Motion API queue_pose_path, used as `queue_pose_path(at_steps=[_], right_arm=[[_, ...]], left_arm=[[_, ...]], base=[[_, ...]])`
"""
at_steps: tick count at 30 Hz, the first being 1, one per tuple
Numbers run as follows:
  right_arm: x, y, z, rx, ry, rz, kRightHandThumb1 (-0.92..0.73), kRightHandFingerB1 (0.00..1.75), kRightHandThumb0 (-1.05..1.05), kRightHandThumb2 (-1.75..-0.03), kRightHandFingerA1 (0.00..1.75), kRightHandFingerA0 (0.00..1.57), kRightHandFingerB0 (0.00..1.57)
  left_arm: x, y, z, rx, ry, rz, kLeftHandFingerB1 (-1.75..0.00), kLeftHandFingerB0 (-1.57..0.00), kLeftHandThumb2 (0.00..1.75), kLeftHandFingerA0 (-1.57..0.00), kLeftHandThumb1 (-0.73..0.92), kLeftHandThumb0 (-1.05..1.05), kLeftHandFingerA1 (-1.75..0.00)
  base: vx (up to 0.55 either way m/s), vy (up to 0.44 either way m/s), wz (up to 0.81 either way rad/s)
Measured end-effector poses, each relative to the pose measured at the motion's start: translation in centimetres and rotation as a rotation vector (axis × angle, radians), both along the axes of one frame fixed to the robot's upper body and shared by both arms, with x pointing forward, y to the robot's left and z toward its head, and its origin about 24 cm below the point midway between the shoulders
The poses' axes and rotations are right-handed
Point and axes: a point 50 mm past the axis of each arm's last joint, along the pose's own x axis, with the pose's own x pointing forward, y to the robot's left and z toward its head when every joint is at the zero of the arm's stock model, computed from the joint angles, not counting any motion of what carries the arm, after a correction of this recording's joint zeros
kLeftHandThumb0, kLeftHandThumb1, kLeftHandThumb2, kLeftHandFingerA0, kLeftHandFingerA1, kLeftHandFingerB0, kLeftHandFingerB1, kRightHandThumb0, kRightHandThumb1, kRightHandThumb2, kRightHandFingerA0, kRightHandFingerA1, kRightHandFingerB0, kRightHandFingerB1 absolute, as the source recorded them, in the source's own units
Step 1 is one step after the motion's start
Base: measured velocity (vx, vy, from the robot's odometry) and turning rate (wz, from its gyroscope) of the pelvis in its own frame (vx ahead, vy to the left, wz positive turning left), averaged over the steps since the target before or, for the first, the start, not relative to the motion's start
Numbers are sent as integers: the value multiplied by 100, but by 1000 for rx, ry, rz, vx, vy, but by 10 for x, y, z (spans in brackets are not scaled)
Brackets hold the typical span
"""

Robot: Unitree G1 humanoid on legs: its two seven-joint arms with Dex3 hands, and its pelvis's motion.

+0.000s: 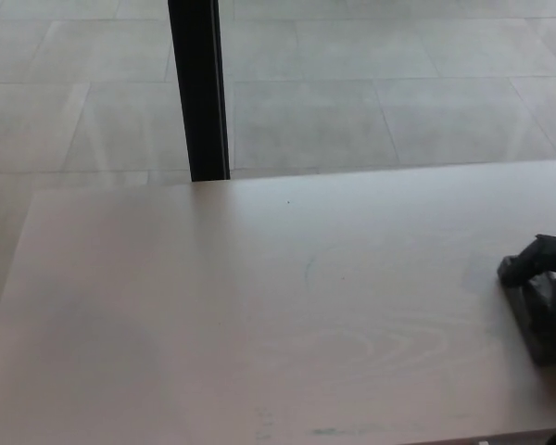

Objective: The robot uses its right hand to hold the eraser kept in the middle of the desk and use it to wipe the desk by swiping its surface twice

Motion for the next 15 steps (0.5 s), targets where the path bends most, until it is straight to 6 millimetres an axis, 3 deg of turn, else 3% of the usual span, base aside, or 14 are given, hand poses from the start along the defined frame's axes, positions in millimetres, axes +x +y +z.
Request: queue_pose_path(at_steps=[1,6,7,8,9,10,11,12,13,14,15], right_arm=[[-2,-6,1,-19,6,-7,-55,159,-20,-104,175,80,67],[-12,-32,4,-86,38,-46,-55,162,-21,-103,175,83,71],[-15,-37,4,-101,45,-53,-56,158,-21,-101,175,83,72],[-16,-39,4,-108,49,-57,-61,156,-22,-90,175,81,70],[-17,-43,4,-118,56,-66,-61,156,-22,-90,175,81,70],[-19,-45,4,-127,62,-73,-63,157,-22,-86,175,81,69],[-19,-46,3,-133,66,-78,-65,155,-22,-83,175,80,69],[-19,-46,3,-136,67,-81,-62,156,-21,-92,175,81,71],[-19,-46,3,-139,67,-83,-61,149,-19,-93,175,93,68],[-19,-46,3,-140,67,-83,-61,149,-19,-93,175,93,68],[-19,-46,3,-142,67,-85,-66,153,-23,-80,174,80,69]], left_arm=[[0,0,0,1,1,0,-70,-37,71,-47,92,-58,-95],[-1,1,-1,-8,0,8,-72,-39,71,-50,92,-59,-104],[-2,1,-2,-10,3,10,-70,-39,116,-60,74,-56,-89],[-2,1,-2,-10,4,11,-70,-38,116,-59,74,-55,-88],[-2,1,-2,-9,3,12,-70,-38,116,-59,74,-55,-88],[-1,1,-2,-8,2,13,-69,-36,74,-45,92,-57,-92],[-1,1,-1,-8,0,14,-69,-37,116,-56,75,-55,-85],[-1,1,-1,-7,-1,14,-69,-37,116,-56,74,-55,-85],[0,1,-1,-6,-3,13,-69,-37,72,-47,92,-58,-94],[0,2,0,-6,-4,13,-69,-37,72,-47,92,-58,-94],[0,2,0,-6,-5,13,-69,-37,73,-45,92,-58,-91]], base=[[0,0,0],[0,0,0],[0,0,0],[0,0,0],[0,0,0],[0,0,0],[0,0,0],[0,0,0],[0,0,0],[0,0,0],[0,0,0]])
